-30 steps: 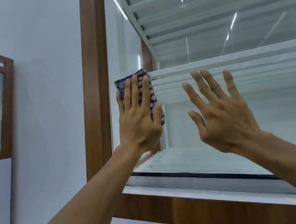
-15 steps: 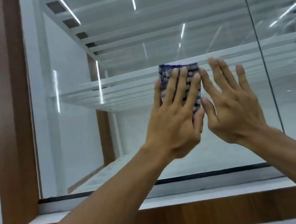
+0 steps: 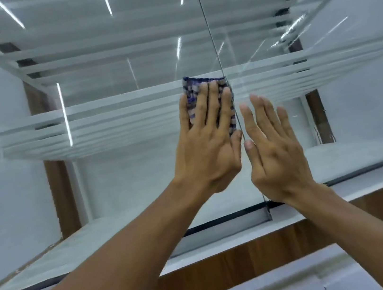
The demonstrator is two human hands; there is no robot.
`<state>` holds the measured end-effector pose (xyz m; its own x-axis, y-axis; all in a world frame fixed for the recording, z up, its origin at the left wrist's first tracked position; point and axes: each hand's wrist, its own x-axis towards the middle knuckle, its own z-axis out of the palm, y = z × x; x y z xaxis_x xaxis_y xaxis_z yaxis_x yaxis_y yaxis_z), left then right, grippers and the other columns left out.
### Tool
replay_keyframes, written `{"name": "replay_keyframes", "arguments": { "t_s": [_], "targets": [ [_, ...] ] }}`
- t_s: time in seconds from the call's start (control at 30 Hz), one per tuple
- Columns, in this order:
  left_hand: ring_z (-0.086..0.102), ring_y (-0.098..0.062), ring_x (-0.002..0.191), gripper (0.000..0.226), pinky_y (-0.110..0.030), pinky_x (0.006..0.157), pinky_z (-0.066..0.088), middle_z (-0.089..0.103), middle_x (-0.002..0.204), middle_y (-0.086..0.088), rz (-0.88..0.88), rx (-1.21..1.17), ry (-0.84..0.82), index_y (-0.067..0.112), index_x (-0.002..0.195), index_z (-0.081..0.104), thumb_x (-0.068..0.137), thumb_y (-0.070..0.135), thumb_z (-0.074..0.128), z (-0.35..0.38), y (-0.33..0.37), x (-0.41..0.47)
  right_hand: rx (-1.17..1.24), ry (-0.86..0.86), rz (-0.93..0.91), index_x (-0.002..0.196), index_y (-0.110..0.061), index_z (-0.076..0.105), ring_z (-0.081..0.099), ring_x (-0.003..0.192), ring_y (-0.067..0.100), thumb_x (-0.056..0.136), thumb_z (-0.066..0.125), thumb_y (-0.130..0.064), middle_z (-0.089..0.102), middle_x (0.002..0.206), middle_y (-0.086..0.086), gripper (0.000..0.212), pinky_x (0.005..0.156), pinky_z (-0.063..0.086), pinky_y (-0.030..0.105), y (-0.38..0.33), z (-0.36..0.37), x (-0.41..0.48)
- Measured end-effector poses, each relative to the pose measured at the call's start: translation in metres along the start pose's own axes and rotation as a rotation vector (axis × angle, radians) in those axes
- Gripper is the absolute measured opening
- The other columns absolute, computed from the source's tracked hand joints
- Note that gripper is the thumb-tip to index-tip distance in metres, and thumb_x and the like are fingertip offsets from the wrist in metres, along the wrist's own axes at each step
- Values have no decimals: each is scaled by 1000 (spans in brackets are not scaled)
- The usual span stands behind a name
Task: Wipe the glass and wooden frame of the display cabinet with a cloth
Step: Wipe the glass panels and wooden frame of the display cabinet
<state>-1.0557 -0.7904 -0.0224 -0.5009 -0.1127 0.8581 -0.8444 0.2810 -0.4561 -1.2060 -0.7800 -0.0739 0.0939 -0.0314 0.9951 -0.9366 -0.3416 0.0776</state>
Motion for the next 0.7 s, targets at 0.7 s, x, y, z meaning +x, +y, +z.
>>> {"name": "replay_keyframes", "arguments": {
  "t_s": [0.7],
  "targets": [
    [-1,-28,161,68,-57,128,3,6,173,-14,-225,64,107,9,164,16,106,41,28,-55,-173,-148,86,-99,-171,160,-5,19,2,158,28,94,22,-27,10,169,14,70,126,1,59,-216,77,53]
  ]
}}
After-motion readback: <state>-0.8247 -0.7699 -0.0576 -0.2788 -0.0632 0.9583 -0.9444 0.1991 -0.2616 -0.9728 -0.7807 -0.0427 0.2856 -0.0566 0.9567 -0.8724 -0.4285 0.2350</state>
